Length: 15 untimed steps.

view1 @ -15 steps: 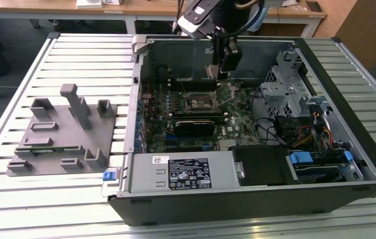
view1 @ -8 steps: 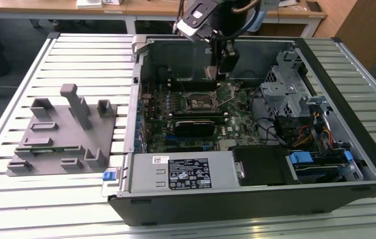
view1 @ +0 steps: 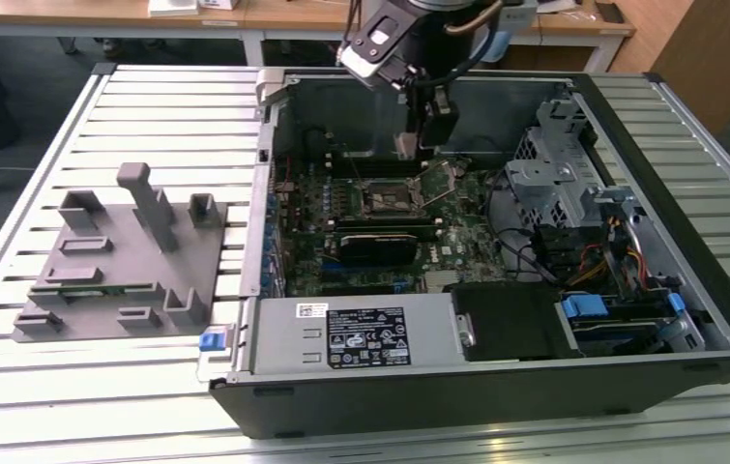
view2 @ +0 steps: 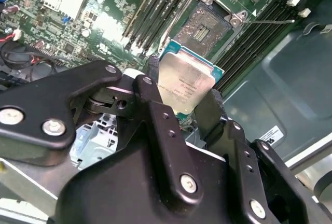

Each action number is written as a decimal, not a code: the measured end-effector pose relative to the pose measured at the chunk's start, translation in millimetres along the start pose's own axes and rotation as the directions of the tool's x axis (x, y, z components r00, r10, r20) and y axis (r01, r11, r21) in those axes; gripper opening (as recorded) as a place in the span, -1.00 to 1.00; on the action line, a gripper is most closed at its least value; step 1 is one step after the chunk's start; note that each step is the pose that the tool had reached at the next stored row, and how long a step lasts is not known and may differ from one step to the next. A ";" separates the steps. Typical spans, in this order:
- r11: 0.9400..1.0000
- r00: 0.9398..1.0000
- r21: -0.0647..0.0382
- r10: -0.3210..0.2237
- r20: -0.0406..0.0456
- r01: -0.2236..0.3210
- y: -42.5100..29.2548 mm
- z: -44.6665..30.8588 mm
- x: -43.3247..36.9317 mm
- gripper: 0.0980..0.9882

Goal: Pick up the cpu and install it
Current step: 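Place the cpu into insertion slot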

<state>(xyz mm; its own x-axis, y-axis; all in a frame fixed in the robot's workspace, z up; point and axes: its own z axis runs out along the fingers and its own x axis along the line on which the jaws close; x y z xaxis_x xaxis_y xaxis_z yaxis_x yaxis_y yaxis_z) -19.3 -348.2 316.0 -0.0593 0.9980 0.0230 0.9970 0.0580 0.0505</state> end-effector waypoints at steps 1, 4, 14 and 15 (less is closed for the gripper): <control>1.000 1.000 0.000 0.005 0.000 -0.005 -0.5 1.5 0.9 -0.04; 1.000 1.000 0.000 0.015 0.001 -0.015 -1.5 6.2 4.7 -0.04; 1.000 1.000 0.000 0.018 0.001 -0.018 -7.3 21.0 10.8 -0.04; 1.000 1.000 -0.001 0.018 0.001 -0.018 -8.1 22.3 11.0 -0.04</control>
<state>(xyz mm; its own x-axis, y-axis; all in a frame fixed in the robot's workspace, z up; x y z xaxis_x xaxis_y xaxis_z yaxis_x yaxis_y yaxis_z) -26.9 -337.1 293.6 -0.0413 0.9989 0.0230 0.9979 0.0401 0.0506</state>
